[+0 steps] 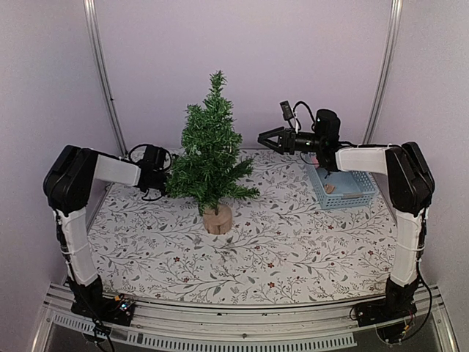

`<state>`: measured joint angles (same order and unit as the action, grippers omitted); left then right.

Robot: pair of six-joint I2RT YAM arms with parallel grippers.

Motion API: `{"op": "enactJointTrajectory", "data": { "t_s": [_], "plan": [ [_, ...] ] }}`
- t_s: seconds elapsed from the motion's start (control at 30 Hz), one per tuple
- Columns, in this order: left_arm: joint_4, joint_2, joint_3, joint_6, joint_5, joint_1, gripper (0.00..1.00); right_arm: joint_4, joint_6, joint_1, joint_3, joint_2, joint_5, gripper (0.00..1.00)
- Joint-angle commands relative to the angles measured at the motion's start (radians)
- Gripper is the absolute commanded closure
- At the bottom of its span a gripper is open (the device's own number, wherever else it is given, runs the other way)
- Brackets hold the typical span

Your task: Decorate the small christmas tree

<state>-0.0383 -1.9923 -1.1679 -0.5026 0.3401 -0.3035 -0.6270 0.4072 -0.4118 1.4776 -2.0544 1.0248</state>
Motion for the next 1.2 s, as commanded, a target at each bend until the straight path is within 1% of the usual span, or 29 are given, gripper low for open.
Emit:
{"op": "enactJointTrajectory", "data": {
  "t_s": [0.0, 0.03, 0.23, 0.43, 0.5, 0.73, 0.97, 1.17],
  "plan": [
    [0.054, -0.045, -0.061, 0.013, -0.017, -0.029, 0.43, 0.007, -0.007, 0.004, -0.005, 0.01, -0.006, 0.32],
    [0.089, -0.05, -0.068, 0.015, -0.03, -0.034, 0.44, 0.008, -0.007, 0.004, -0.004, 0.009, -0.006, 0.32],
    [0.156, -0.057, -0.074, 0.01, -0.098, -0.077, 0.44, 0.008, -0.008, 0.005, -0.003, 0.007, -0.003, 0.32],
    [0.178, -0.085, -0.096, 0.004, -0.131, -0.097, 0.47, 0.007, -0.007, 0.004, -0.006, 0.007, -0.003, 0.32],
    [0.186, -0.092, -0.112, 0.004, -0.133, -0.096, 0.5, 0.008, -0.01, 0.004, -0.008, 0.009, -0.003, 0.32],
    [0.209, -0.094, -0.146, 0.009, -0.136, -0.094, 0.66, 0.01, -0.016, 0.004, -0.012, 0.014, -0.002, 0.32],
    [0.169, -0.052, -0.113, 0.018, -0.116, -0.089, 0.75, 0.01, -0.017, 0.004, -0.013, 0.016, -0.002, 0.32],
    [0.142, -0.011, -0.095, 0.013, -0.088, -0.06, 0.77, 0.012, -0.017, 0.005, -0.017, 0.019, 0.0, 0.32]
  ]
}}
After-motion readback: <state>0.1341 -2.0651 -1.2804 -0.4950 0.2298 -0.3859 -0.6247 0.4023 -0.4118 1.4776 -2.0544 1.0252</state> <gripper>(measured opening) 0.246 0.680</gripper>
